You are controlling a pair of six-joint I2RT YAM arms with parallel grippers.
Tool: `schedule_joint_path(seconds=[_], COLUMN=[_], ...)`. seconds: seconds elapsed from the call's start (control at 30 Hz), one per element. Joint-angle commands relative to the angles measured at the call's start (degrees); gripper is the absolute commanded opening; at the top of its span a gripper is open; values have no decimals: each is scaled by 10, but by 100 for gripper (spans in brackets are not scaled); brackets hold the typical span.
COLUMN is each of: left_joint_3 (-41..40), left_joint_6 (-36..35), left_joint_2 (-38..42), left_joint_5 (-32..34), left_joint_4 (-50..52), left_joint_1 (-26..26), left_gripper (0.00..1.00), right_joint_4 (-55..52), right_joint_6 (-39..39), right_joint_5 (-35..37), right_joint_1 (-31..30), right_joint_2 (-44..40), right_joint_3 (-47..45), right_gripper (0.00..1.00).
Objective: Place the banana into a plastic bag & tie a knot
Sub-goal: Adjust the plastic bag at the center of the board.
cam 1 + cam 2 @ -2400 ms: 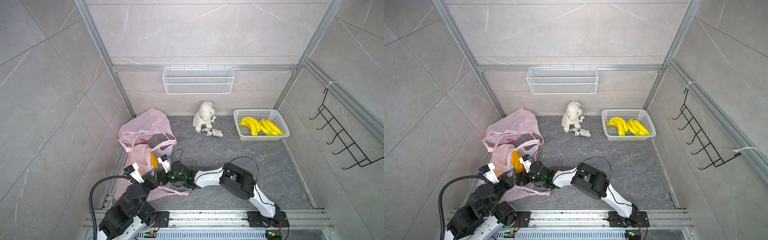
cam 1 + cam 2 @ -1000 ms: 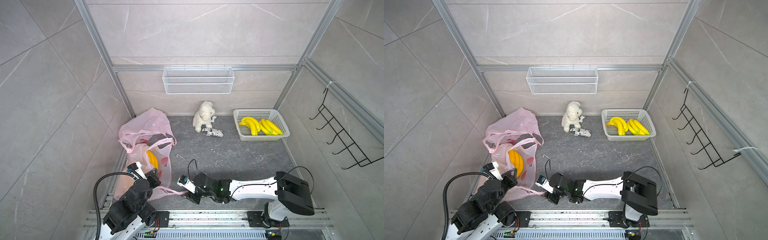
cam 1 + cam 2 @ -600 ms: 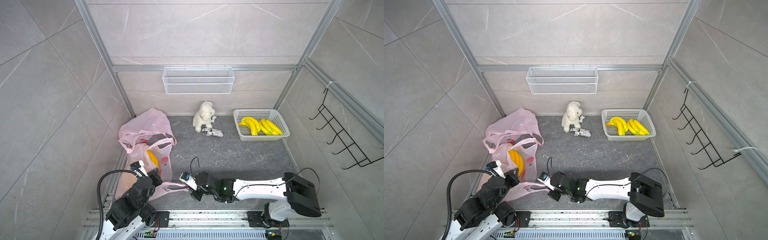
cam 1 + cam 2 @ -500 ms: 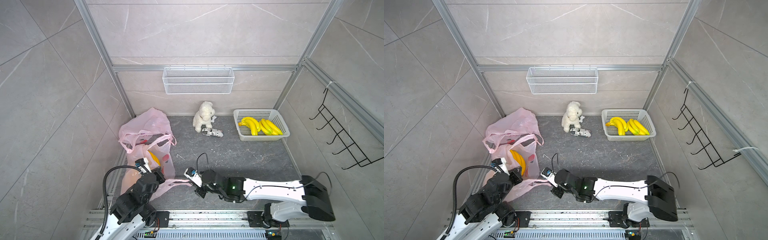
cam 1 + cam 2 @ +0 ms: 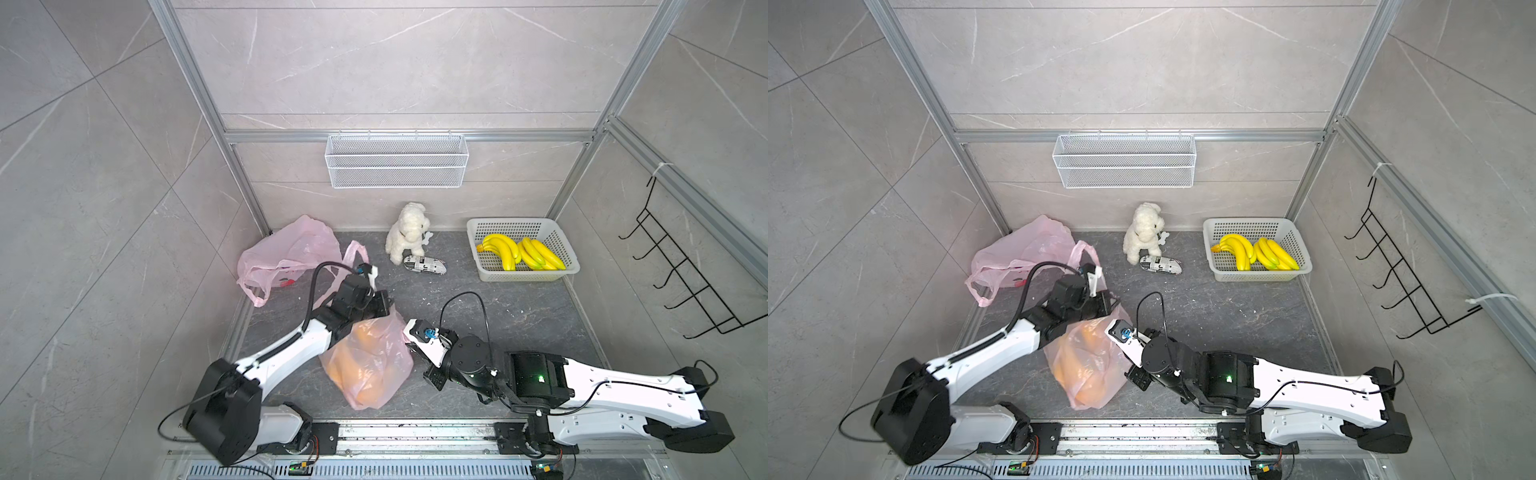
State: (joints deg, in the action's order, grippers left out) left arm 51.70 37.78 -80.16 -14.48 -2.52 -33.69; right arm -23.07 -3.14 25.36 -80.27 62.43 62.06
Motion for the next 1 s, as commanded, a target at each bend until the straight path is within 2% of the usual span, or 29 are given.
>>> schedule_joint_path(seconds=[0.0,0.13,0.2,0.27,0.37,0.43,0.57,0.6,0.67,0.77,0.83,0.97], left_joint_3=[101,207,235,235,201,145,34,14,-26,-72,-110,-158], left_joint_6=[-55,-96,-100,-104,-132,-137,-144,-147,-148,-137,-132,-147], left_joint_2=[-69,-138,-158,-160,-131,-80,67,103,193,319,399,479], left_joint_5=[-81,-99,-115,-124,-106,-78,36,64,127,188,201,171], left_joint_4=[-61,-22,-11,-9,25,42,105,126,167,208,208,160], left_joint_1=[-8,-33,-36,-38,-44,-45,-45,-45,-45,-45,-46,-54], left_gripper=[0,0,0,0,0,3,24,28,43,61,68,71], right_joint_4=[-3,0,0,1,-5,-25,-96,-108,-143,-179,-206,-233], right_joint_6=[5,9,11,12,13,5,-16,-22,-43,-56,-61,-54], right_joint_5=[49,105,141,161,167,176,167,151,98,30,-1,-31], right_joint_1=[-29,-54,-62,-64,-64,-63,-57,-49,-17,23,37,43], right_joint_2=[-24,-34,-38,-45,-37,-11,66,79,108,149,182,224], right_joint_3=[29,42,51,59,77,102,181,198,235,280,315,373], right_gripper=[0,0,0,0,0,0,0,0,0,0,0,0])
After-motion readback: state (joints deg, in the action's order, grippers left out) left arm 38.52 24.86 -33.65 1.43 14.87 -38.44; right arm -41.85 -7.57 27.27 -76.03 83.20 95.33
